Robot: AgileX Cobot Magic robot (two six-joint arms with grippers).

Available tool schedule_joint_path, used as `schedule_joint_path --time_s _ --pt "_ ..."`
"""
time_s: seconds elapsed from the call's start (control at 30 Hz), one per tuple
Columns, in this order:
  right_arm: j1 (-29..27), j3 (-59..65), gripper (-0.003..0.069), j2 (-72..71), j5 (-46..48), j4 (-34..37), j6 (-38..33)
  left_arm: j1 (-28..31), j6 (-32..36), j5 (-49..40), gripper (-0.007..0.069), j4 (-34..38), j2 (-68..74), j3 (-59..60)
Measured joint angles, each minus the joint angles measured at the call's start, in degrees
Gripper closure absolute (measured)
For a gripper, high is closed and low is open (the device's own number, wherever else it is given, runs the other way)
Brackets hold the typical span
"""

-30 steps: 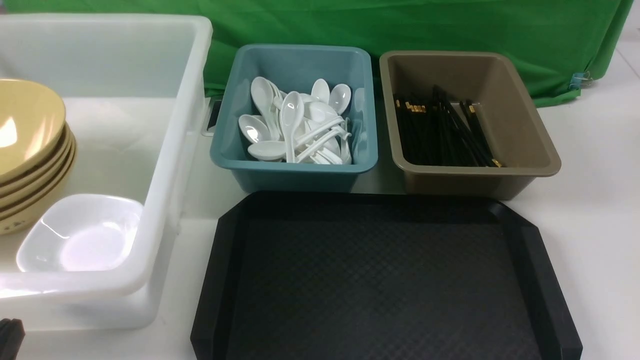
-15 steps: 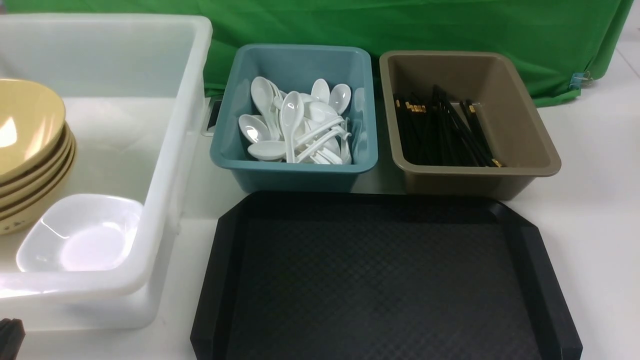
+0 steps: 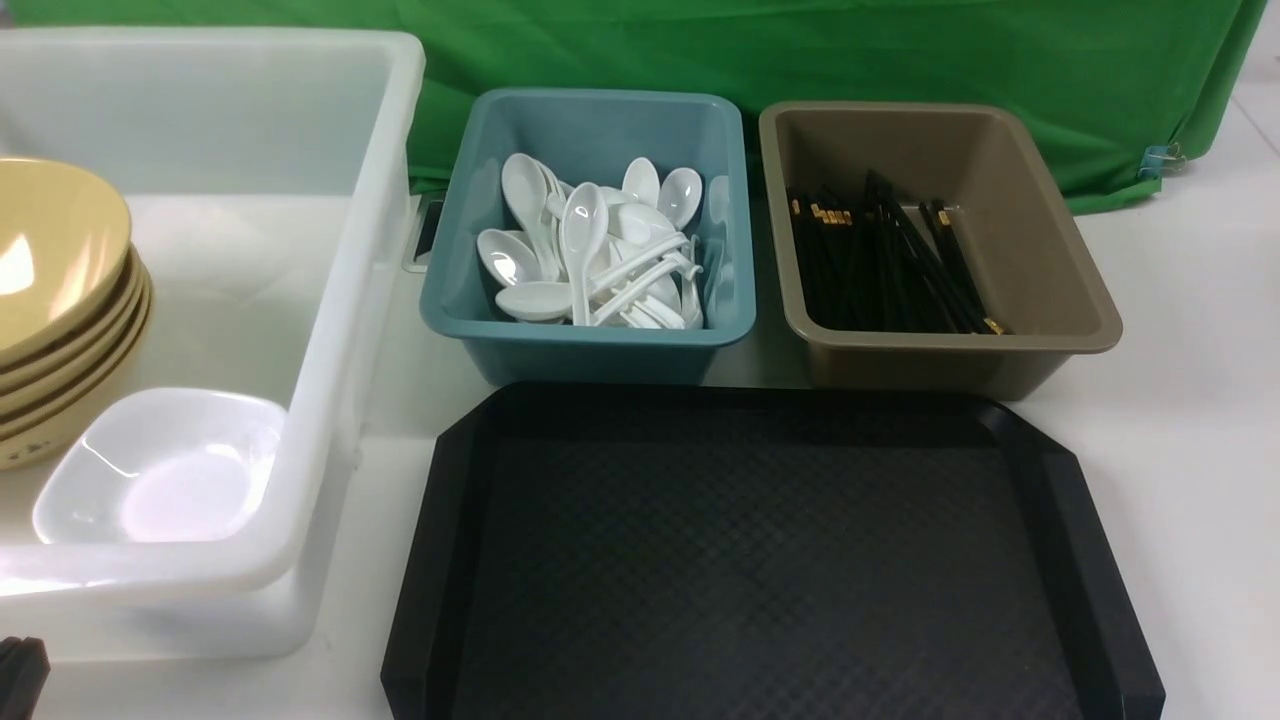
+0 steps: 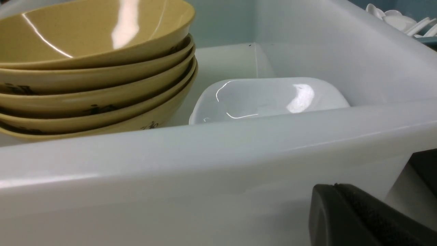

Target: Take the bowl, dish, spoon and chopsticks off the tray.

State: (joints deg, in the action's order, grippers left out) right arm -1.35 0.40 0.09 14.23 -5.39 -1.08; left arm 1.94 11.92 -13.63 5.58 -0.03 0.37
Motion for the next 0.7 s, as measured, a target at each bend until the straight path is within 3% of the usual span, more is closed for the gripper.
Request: schedule_joint_path --time_s 0.7 --pt "0.0 0.0 0.0417 0.0 0.0 0.0 -0.05 0.0 0.0 0.0 0.0613 0.0 0.0 0.0"
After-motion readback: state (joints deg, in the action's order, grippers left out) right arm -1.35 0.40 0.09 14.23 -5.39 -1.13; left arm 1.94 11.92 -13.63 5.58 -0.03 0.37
